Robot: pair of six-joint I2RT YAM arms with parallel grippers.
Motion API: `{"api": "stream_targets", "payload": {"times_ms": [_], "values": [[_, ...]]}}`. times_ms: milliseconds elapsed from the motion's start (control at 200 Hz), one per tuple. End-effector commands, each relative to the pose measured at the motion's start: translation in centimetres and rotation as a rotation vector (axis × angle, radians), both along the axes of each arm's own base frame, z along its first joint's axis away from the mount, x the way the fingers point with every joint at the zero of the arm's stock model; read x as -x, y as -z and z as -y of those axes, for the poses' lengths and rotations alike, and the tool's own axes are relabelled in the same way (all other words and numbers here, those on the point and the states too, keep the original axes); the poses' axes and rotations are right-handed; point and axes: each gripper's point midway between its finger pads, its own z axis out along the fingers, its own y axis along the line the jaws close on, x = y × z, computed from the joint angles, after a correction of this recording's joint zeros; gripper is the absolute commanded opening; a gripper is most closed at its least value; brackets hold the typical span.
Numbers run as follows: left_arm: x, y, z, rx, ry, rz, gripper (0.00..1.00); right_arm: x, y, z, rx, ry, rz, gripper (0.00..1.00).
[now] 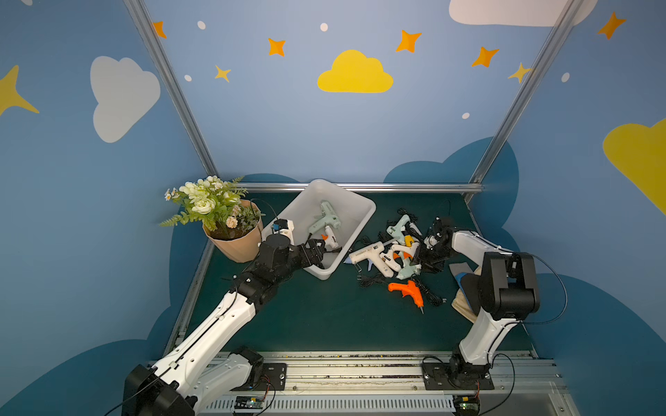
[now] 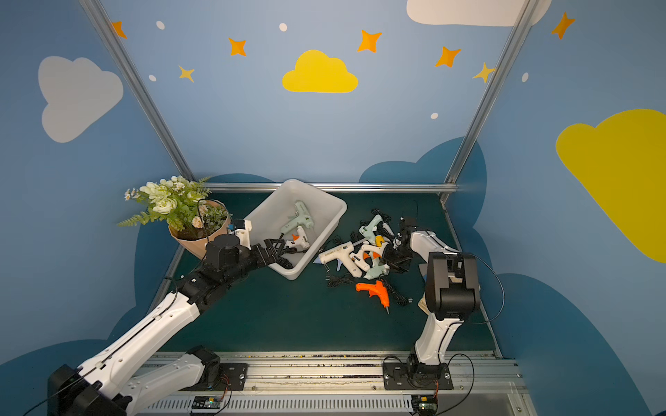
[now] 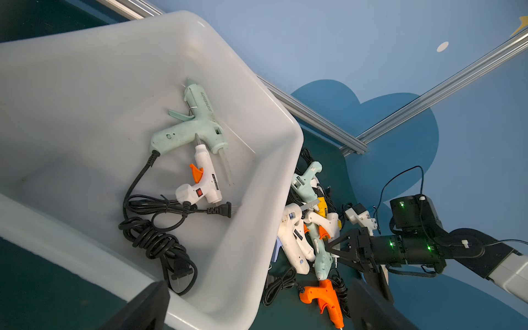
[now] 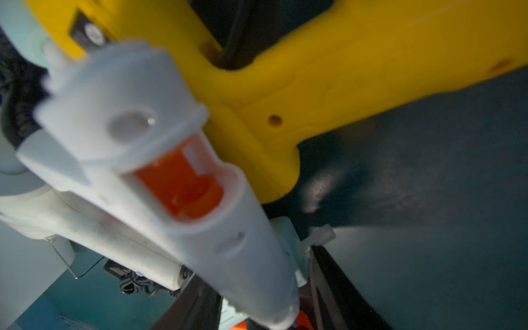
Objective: Put the hot melt glue gun into the storage box
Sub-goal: Pick up the hot melt adhesive gun from the center of the board.
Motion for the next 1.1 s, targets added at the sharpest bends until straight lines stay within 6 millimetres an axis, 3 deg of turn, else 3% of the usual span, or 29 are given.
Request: {"api": "stream_targets", "payload": {"times_ms": [0,175,335,461,551,681,736,1096], "values": [[-0.4,-0.2,-0.2,-0.007,-0.014,0.026,1.0,0.3,0.8,-0.2,0.007,-0.028,-0.035,0.51],[-0.8,0.2,0.2,-0.002,0.002,0.013,1.0,0.2,1.1,0.2,0.055,-0.036,-0.039,0.51],[-0.9,0.3,0.6,0.01,0.015,0.011,1.0,-0.2,0.3,0.9,0.158,-0.061,-0.008,0.53],[-0.8,0.3,0.5,0.01,0.01,0.008,1.0,-0.5,-0.2,0.8,0.223,-0.094,0.012,0.49],[-0.8,0.2,0.3,0.01,0.0,0.014,1.0,-0.6,-0.6,0.6,0.27,-0.119,0.031,0.41],[-0.7,0.1,0.0,0.008,-0.011,0.02,1.0,-0.4,-1.0,0.4,0.328,-0.133,0.042,0.15],[-0.7,0.0,0.0,0.009,-0.011,0.023,1.0,-0.3,-1.3,0.6,0.361,-0.134,0.043,0.1],[-0.9,-0.5,-0.1,0.012,-0.022,0.039,1.0,1.7,-5.4,1.1,0.455,-0.098,0.119,0.0]]}}
